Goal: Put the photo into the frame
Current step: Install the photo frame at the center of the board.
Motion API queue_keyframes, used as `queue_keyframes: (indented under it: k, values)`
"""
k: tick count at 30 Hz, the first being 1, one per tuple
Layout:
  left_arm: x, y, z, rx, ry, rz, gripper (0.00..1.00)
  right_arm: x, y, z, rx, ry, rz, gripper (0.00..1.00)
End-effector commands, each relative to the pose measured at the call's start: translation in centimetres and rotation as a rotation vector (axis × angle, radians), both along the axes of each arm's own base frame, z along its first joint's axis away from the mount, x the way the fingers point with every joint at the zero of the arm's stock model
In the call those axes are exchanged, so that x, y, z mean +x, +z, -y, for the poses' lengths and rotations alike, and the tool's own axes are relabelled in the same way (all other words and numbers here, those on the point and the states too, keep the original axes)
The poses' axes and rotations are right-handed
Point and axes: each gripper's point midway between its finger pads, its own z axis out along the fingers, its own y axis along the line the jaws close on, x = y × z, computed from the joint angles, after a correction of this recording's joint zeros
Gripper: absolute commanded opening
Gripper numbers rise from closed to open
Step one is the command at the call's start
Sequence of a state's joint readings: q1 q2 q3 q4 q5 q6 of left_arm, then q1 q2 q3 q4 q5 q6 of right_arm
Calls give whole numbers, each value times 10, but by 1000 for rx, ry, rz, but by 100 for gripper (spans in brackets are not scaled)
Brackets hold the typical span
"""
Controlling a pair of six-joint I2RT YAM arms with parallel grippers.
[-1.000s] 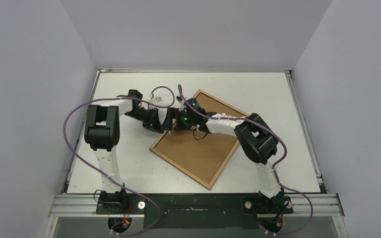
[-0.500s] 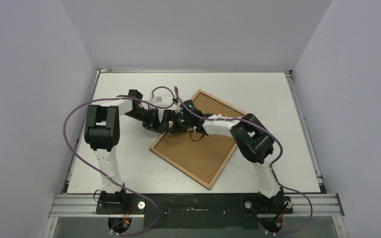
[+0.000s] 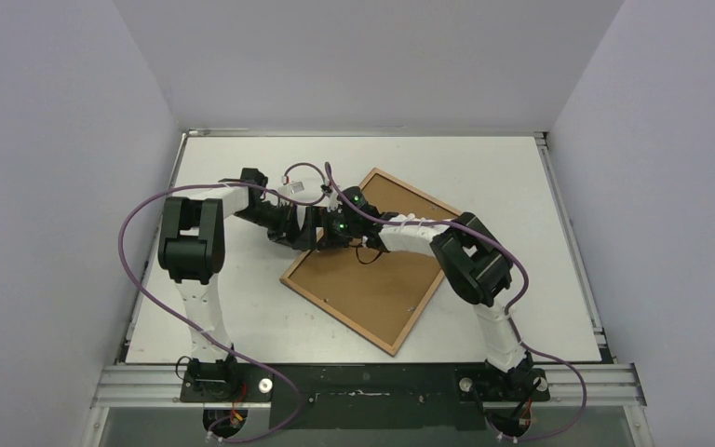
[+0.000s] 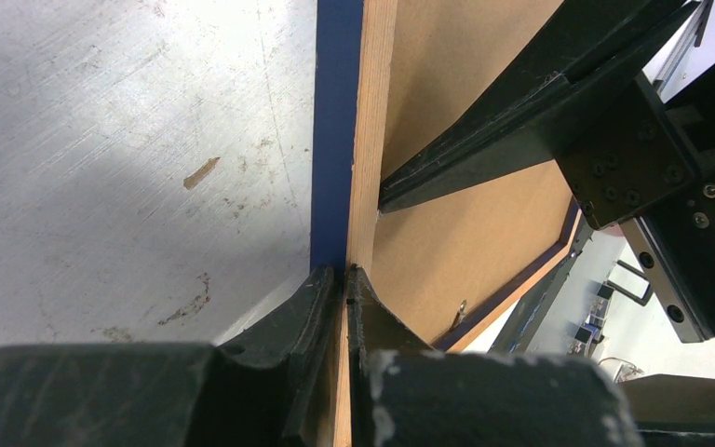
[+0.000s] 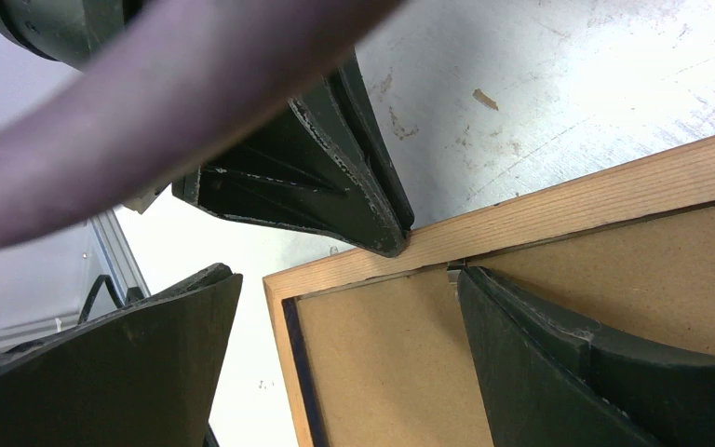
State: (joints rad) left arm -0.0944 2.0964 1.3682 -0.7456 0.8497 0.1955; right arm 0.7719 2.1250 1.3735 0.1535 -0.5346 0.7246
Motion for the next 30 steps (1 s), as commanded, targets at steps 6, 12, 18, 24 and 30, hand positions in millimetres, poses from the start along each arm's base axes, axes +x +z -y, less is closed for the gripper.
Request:
queue_keyframes:
  k: [6, 12, 18, 24, 30]
  values:
    - [-6, -16, -5, 73, -47, 20, 2, 5, 27, -8, 74, 65, 58, 90]
    - [-5, -8, -4, 58, -37, 15, 2, 18, 55, 4, 106, 54, 107, 90]
    - [21, 27, -5, 17, 71, 88, 9, 41, 91, 69, 42, -63, 179, 90]
    - [64, 43, -1, 41, 123, 185, 35, 48, 68, 184, -231, -433, 102, 90]
    - [89, 30, 21, 42, 81, 169, 45, 30, 37, 325, -400, -871, -38, 90]
